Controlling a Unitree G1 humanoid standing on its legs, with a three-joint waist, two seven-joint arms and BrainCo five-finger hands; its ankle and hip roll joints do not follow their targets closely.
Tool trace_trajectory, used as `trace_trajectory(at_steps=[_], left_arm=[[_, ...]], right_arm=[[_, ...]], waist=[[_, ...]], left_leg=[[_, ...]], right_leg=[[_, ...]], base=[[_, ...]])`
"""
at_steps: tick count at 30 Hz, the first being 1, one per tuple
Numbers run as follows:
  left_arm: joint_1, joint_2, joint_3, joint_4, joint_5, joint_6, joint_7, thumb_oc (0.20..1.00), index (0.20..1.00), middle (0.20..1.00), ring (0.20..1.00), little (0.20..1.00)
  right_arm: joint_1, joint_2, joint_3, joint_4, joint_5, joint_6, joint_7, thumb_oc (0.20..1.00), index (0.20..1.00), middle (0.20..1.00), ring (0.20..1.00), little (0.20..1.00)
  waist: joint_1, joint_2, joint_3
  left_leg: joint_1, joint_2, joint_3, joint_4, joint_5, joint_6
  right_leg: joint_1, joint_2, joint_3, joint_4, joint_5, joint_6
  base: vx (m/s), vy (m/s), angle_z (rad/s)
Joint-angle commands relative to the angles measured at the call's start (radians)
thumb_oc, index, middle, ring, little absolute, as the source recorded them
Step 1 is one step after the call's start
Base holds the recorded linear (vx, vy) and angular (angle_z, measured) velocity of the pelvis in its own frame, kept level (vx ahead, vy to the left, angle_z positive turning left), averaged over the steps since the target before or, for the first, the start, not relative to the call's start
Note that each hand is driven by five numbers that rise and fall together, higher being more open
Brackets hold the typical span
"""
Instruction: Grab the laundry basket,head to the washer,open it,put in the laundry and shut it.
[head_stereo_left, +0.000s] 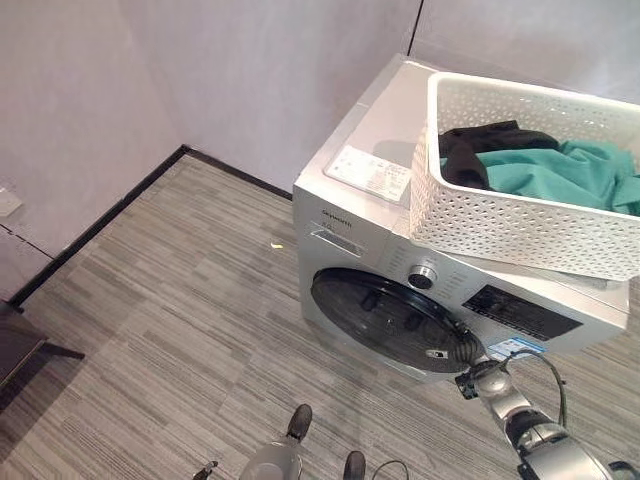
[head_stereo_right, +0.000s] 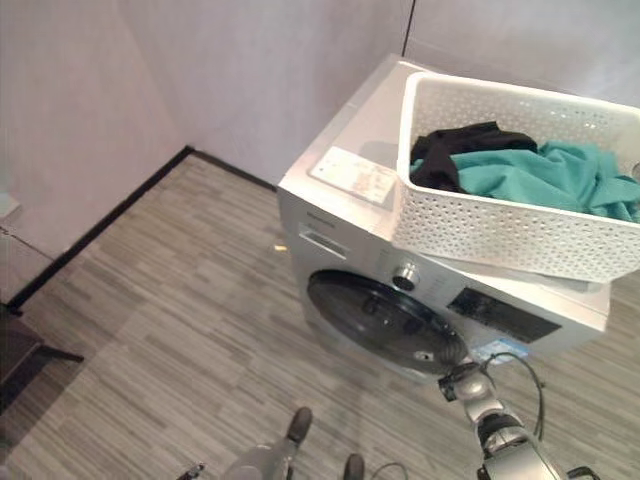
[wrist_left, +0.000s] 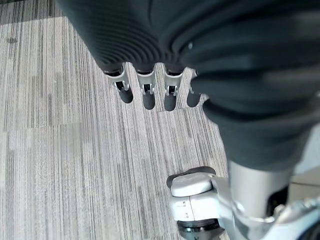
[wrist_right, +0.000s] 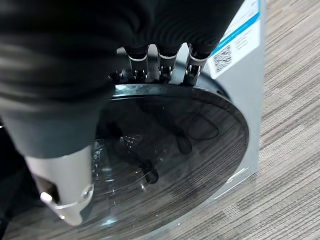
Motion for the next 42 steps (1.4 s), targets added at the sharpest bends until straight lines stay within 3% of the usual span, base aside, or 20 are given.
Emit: trace_trajectory(at_steps=[1,10,12,21,27,33,35,40,42], left_arm=[[-0.041,0.002,-0.042,0.023,0.017,-0.02,0.022,1.0,1.0,1.0,1.0,1.0],[-0.041,0.008,-0.055,0.006,0.036,-0.019,0.009,1.0,1.0,1.0,1.0,1.0],[-0.039,0.016,-0.053,0.001,0.04,-0.018,-0.007,1.0,1.0,1.0,1.0,1.0],[-0.05,0.026,-0.051,0.001,0.058,-0.005,-0.023,1.0,1.0,1.0,1.0,1.0],[-0.038,0.018,-0.03,0.024,0.05,0.008,-0.026,1.0,1.0,1.0,1.0,1.0],[-0.05,0.045,0.062,-0.002,-0.058,-0.004,0.022,1.0,1.0,1.0,1.0,1.0],[-0.048,0.092,0.109,-0.119,-0.125,-0.03,0.038,1.0,1.0,1.0,1.0,1.0],[-0.052,0.161,0.161,-0.259,-0.168,-0.036,0.06,1.0,1.0,1.0,1.0,1.0],[-0.045,0.196,0.179,-0.415,-0.164,-0.045,0.076,1.0,1.0,1.0,1.0,1.0]], right_arm=[[-0.053,-0.032,0.064,-0.019,-0.068,-0.01,-0.004,1.0,1.0,1.0,1.0,1.0],[-0.046,0.019,0.103,0.009,-0.075,0.005,0.038,1.0,1.0,1.0,1.0,1.0],[-0.021,0.065,0.143,0.013,-0.08,0.012,0.089,1.0,1.0,1.0,1.0,1.0],[0.048,0.172,0.278,-0.097,-0.162,0.021,0.142,1.0,1.0,1.0,1.0,1.0],[0.134,0.223,0.349,-0.246,-0.02,0.001,0.233,1.0,1.0,1.0,1.0,1.0],[0.197,0.205,0.334,-0.292,0.028,-0.006,0.232,1.0,1.0,1.0,1.0,1.0],[0.248,0.185,0.306,-0.34,0.102,-0.016,0.266,1.0,1.0,1.0,1.0,1.0],[0.222,0.202,0.37,-0.437,0.031,-0.009,0.272,1.0,1.0,1.0,1.0,1.0],[0.222,0.205,0.38,-0.502,0.061,-0.012,0.285,1.0,1.0,1.0,1.0,1.0]], waist=[[0.031,0.016,-0.005],[0.041,0.02,-0.012],[0.045,0.013,-0.022],[0.043,-0.007,-0.033],[0.039,-0.021,-0.054],[0.035,-0.014,-0.068],[0.035,-0.006,-0.074],[0.044,-0.003,-0.082],[0.05,-0.003,-0.084]], left_leg=[[0.052,-0.02,0.033,0.001,-0.114,0.014],[0.055,-0.022,0.025,0.0,-0.114,0.014],[0.067,-0.023,0.022,0.0,-0.118,0.015],[0.079,-0.032,-0.007,0.007,-0.116,0.01],[0.084,-0.03,-0.015,0.005,-0.104,0.002],[0.088,-0.033,-0.031,0.0,-0.091,-0.007],[0.093,-0.035,-0.04,0.001,-0.088,-0.009],[0.102,-0.036,-0.048,0.004,-0.088,-0.01],[0.105,-0.036,-0.053,0.006,-0.091,-0.009]], right_leg=[[-0.072,-0.025,0.06,0.001,0.031,0.052],[-0.066,-0.025,0.064,0.001,0.025,0.053],[-0.053,-0.024,0.061,0.001,0.021,0.051],[-0.033,-0.022,0.035,0.007,0.008,0.038],[-0.022,-0.016,0.017,0.009,-0.001,0.029],[-0.014,-0.017,-0.015,0.02,-0.012,0.026],[-0.005,-0.02,-0.03,0.021,-0.014,0.028],[0.009,-0.022,-0.037,0.028,-0.022,0.027],[0.013,-0.022,-0.04,0.032,-0.027,0.026]], base=[[-0.03,0.011,-0.03],[0.0,0.001,0.0],[0.0,0.0,0.0],[-0.02,-0.012,0.05],[-0.02,-0.011,0.05],[-0.01,-0.001,0.14],[0.0,0.007,0.14],[0.01,-0.005,0.14],[0.02,-0.006,0.11]])
